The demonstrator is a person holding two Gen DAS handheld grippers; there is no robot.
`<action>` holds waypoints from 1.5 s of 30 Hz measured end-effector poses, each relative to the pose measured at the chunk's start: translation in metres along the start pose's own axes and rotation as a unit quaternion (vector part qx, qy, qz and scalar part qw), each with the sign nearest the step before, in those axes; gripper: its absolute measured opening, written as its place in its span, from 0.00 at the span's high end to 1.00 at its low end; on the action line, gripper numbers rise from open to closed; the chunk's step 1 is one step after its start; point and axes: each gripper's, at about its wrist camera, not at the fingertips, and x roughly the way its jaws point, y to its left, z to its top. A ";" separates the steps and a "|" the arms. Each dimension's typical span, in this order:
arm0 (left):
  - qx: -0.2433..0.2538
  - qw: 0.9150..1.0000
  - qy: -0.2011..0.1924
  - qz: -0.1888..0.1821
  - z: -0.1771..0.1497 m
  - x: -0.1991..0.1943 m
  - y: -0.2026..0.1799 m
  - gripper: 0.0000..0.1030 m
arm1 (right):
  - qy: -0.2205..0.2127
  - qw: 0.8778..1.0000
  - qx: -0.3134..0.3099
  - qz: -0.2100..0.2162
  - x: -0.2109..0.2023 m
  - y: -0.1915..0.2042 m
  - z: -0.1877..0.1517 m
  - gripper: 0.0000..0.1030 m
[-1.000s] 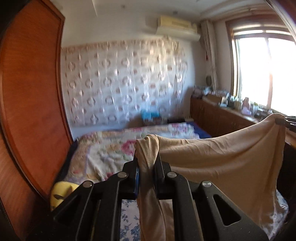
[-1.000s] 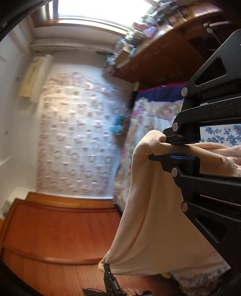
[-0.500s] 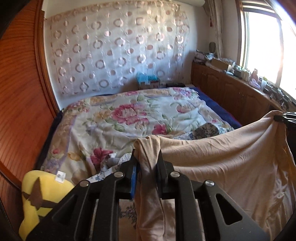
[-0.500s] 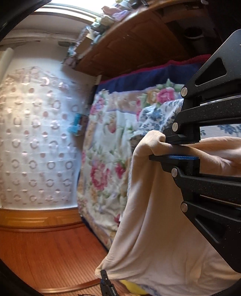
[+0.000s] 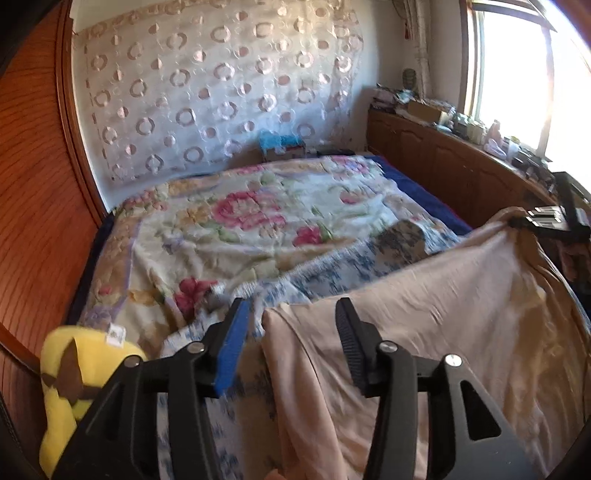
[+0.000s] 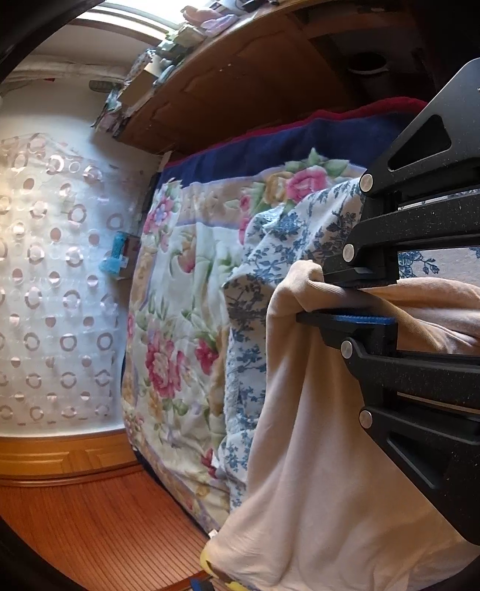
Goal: Fold small clothes
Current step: 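Carry the hem over toward the collar, lay it down, open both grippers, then press and smooth the folded shirt with both open grippers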
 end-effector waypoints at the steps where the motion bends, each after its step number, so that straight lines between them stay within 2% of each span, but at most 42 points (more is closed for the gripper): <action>1: -0.002 1.000 0.010 -0.007 -0.008 -0.004 -0.003 0.53 | 0.002 1.000 0.002 0.000 0.001 -0.001 0.000 0.92; 3: -0.005 0.999 0.033 -0.019 -0.021 -0.005 -0.007 0.53 | 0.004 1.000 0.008 -0.013 -0.001 -0.001 0.000 0.74; 4: -0.004 0.999 0.044 -0.023 -0.026 -0.006 -0.010 0.53 | 0.002 1.000 0.013 -0.020 -0.002 -0.002 -0.001 0.68; 5: 0.001 0.998 0.053 -0.027 -0.035 -0.008 -0.015 0.53 | -0.001 1.000 0.019 -0.020 -0.006 -0.004 -0.002 0.56; 6: 0.006 0.998 0.058 -0.029 -0.040 -0.009 -0.019 0.53 | -0.003 1.000 0.024 -0.019 -0.008 -0.005 -0.003 0.53; 10: 0.024 0.997 0.073 -0.027 -0.058 -0.014 -0.034 0.53 | -0.019 0.999 0.034 -0.018 -0.035 -0.008 -0.015 0.52; 16: 0.023 0.995 0.088 -0.035 -0.074 -0.005 -0.039 0.53 | -0.026 0.998 0.054 0.010 -0.087 0.003 -0.046 0.52; 24: 0.022 0.997 0.073 -0.028 -0.080 -0.002 -0.038 0.52 | 0.011 0.995 0.083 0.060 -0.126 0.031 -0.099 0.52; 29: 0.032 0.997 0.064 -0.022 -0.084 -0.002 -0.041 0.51 | 0.033 0.993 0.099 0.062 -0.125 0.043 -0.126 0.52; 32: 0.032 0.997 0.064 -0.022 -0.085 -0.002 -0.041 0.51 | 0.048 0.991 0.106 0.061 -0.117 0.048 -0.139 0.45; 35: 0.033 0.997 0.064 -0.022 -0.085 -0.001 -0.040 0.50 | 0.060 0.991 0.108 0.060 -0.107 0.050 -0.145 0.45; 45: 0.033 0.997 0.064 -0.022 -0.085 -0.001 -0.040 0.49 | 0.041 0.994 0.097 0.032 -0.082 0.049 -0.130 0.44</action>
